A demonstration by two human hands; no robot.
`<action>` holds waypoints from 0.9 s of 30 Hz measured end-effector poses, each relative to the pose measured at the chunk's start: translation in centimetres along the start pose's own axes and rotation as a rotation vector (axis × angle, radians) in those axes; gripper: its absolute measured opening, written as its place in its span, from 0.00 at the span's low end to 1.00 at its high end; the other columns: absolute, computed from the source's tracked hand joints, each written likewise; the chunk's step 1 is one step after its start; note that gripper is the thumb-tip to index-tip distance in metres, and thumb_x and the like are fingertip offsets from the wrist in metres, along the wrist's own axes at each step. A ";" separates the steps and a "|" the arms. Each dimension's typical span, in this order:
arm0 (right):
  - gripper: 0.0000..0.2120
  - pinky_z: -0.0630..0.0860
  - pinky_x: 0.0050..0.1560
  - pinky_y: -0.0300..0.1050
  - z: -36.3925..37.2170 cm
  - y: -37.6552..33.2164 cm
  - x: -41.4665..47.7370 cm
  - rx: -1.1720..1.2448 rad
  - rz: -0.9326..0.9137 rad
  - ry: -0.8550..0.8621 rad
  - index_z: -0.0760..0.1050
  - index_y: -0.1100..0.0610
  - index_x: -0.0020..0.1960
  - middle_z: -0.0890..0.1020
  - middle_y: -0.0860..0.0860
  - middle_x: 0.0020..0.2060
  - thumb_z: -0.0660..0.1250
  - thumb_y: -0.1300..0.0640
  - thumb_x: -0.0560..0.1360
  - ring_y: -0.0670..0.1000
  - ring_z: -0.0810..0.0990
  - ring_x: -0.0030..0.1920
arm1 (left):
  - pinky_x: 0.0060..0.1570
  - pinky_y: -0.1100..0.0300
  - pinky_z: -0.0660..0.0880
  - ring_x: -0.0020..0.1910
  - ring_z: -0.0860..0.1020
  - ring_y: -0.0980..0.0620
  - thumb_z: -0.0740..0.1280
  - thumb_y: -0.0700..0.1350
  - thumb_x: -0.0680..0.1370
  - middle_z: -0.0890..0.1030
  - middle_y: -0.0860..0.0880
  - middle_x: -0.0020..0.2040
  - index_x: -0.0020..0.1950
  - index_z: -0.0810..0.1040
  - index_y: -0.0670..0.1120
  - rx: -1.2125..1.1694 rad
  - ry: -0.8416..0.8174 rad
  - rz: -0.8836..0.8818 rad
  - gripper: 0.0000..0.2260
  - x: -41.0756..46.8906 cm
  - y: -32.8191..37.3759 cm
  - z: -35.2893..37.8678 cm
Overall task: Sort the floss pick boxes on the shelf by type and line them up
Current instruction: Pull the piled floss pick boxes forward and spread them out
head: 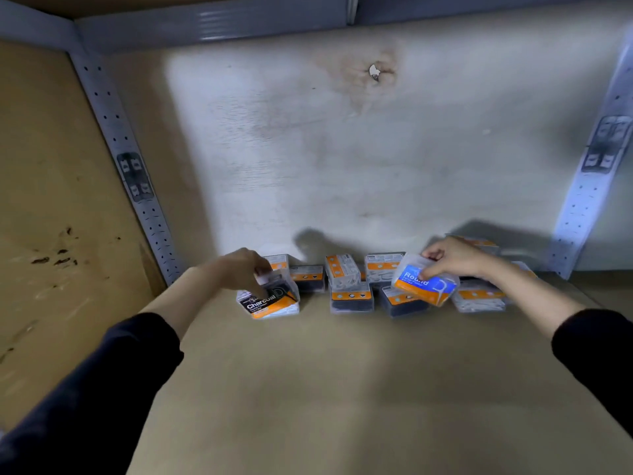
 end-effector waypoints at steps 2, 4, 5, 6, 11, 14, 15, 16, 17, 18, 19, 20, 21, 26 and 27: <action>0.12 0.65 0.32 0.41 -0.6 -0.4 -0.3 0.032 0.021 -0.070 0.75 0.55 0.27 0.76 0.43 0.21 0.74 0.63 0.66 0.43 0.72 0.26 | 0.60 0.58 0.70 0.60 0.75 0.49 0.72 0.47 0.70 0.78 0.48 0.60 0.63 0.76 0.47 0.017 -0.046 -0.027 0.21 -0.8 0.4 -0.9; 0.11 0.68 0.31 0.37 -0.8 -0.7 -0.9 0.051 0.036 -0.129 0.77 0.55 0.27 0.79 0.44 0.21 0.73 0.63 0.66 0.40 0.74 0.23 | 0.56 0.60 0.69 0.55 0.73 0.51 0.71 0.48 0.71 0.78 0.49 0.57 0.62 0.77 0.48 0.015 -0.081 -0.040 0.20 -1.5 0.7 -1.5; 0.12 0.69 0.29 0.35 -1.0 -0.9 -1.3 0.051 0.048 -0.150 0.78 0.55 0.26 0.79 0.44 0.21 0.73 0.63 0.67 0.40 0.75 0.23 | 0.52 0.61 0.68 0.53 0.73 0.52 0.71 0.48 0.71 0.77 0.50 0.53 0.61 0.78 0.48 0.016 -0.105 -0.045 0.19 -1.9 1.0 -1.7; 0.12 0.69 0.27 0.33 -1.1 -1.1 -1.6 0.044 0.055 -0.164 0.78 0.54 0.27 0.80 0.44 0.21 0.73 0.63 0.67 0.40 0.75 0.23 | 0.48 0.62 0.68 0.52 0.72 0.52 0.71 0.47 0.71 0.77 0.51 0.51 0.60 0.78 0.48 0.015 -0.132 -0.049 0.18 -2.3 1.1 -1.7; 0.05 0.70 0.26 0.30 -1.3 -1.8 -3.3 0.007 0.065 -0.203 0.80 0.54 0.34 0.81 0.43 0.23 0.72 0.62 0.67 0.40 0.77 0.24 | 0.45 0.67 0.70 0.49 0.77 0.51 0.72 0.45 0.71 0.79 0.49 0.48 0.58 0.79 0.45 -0.028 -0.223 -0.070 0.17 -3.6 1.6 -1.5; 0.03 0.70 0.25 0.28 -1.5 -2.0 -4.0 -0.009 0.079 -0.214 0.81 0.54 0.37 0.82 0.43 0.23 0.74 0.60 0.65 0.39 0.78 0.24 | 0.54 0.61 0.71 0.51 0.78 0.50 0.72 0.45 0.71 0.79 0.49 0.50 0.60 0.77 0.44 -0.020 -0.262 -0.085 0.18 -4.3 1.8 -1.3; 0.04 0.70 0.25 0.28 -1.6 -2.1 -4.3 -0.015 0.081 -0.220 0.81 0.54 0.37 0.82 0.43 0.24 0.75 0.59 0.64 0.40 0.78 0.25 | 0.55 0.61 0.71 0.51 0.77 0.50 0.72 0.45 0.71 0.78 0.49 0.50 0.60 0.77 0.44 -0.014 -0.264 -0.086 0.19 -4.5 2.0 -1.3; 0.05 0.70 0.25 0.29 -1.7 -2.1 -4.5 -0.016 0.087 -0.226 0.82 0.54 0.38 0.82 0.43 0.24 0.75 0.59 0.63 0.40 0.79 0.25 | 0.55 0.61 0.70 0.52 0.77 0.50 0.72 0.45 0.71 0.78 0.49 0.50 0.61 0.77 0.44 -0.008 -0.262 -0.087 0.19 -4.7 2.1 -1.3; 0.05 0.71 0.25 0.29 -1.7 -2.2 -4.7 -0.020 0.094 -0.231 0.82 0.55 0.39 0.82 0.43 0.24 0.75 0.59 0.63 0.40 0.79 0.25 | 0.55 0.62 0.69 0.52 0.77 0.50 0.71 0.45 0.71 0.78 0.49 0.51 0.61 0.76 0.44 -0.006 -0.262 -0.088 0.19 -4.8 2.2 -1.4; 0.07 0.71 0.25 0.29 -1.8 -2.3 -4.9 -0.023 0.097 -0.233 0.82 0.57 0.42 0.82 0.43 0.25 0.75 0.60 0.64 0.40 0.79 0.25 | 0.55 0.63 0.69 0.53 0.78 0.50 0.71 0.45 0.71 0.78 0.49 0.51 0.62 0.76 0.44 -0.009 -0.264 -0.091 0.19 -5.0 2.3 -1.4; 0.09 0.71 0.25 0.29 -1.9 -2.3 -5.1 -0.028 0.097 -0.232 0.82 0.58 0.43 0.83 0.44 0.26 0.75 0.60 0.63 0.40 0.79 0.25 | 0.56 0.62 0.69 0.55 0.78 0.49 0.71 0.45 0.71 0.78 0.49 0.50 0.62 0.76 0.44 -0.013 -0.267 -0.093 0.19 -5.2 2.5 -1.4; 0.10 0.72 0.26 0.30 -2.0 -2.3 -5.1 -0.032 0.096 -0.231 0.82 0.58 0.44 0.83 0.45 0.28 0.75 0.60 0.63 0.41 0.79 0.26 | 0.57 0.62 0.70 0.56 0.79 0.48 0.71 0.44 0.71 0.78 0.49 0.50 0.62 0.76 0.44 -0.017 -0.273 -0.094 0.19 -5.3 2.5 -1.5; 0.08 0.73 0.28 0.32 -2.1 -2.3 -5.3 -0.035 0.097 -0.229 0.82 0.58 0.43 0.84 0.47 0.31 0.75 0.60 0.64 0.42 0.80 0.28 | 0.58 0.61 0.70 0.57 0.79 0.48 0.71 0.44 0.71 0.79 0.49 0.50 0.62 0.76 0.44 -0.016 -0.276 -0.094 0.19 -5.4 2.5 -1.5; 0.06 0.75 0.35 0.37 -2.4 -2.4 -5.9 -0.064 0.099 -0.227 0.82 0.57 0.43 0.84 0.52 0.38 0.73 0.61 0.66 0.48 0.80 0.36 | 0.60 0.59 0.71 0.55 0.79 0.48 0.73 0.45 0.69 0.80 0.49 0.50 0.58 0.77 0.46 -0.011 -0.282 -0.097 0.18 -5.7 2.3 -1.6; 0.05 0.75 0.36 0.37 -2.4 -2.4 -6.0 -0.071 0.098 -0.231 0.82 0.57 0.43 0.83 0.52 0.38 0.73 0.61 0.66 0.48 0.80 0.36 | 0.61 0.58 0.71 0.56 0.79 0.47 0.74 0.46 0.67 0.80 0.49 0.50 0.56 0.77 0.48 -0.010 -0.286 -0.094 0.18 -5.8 2.3 -1.6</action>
Point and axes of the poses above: each hand's wrist, its own x-axis towards the middle knuckle, its own z-axis out of the palm, y = z × x, the point moved 8 cm from there along x, towards the middle knuckle
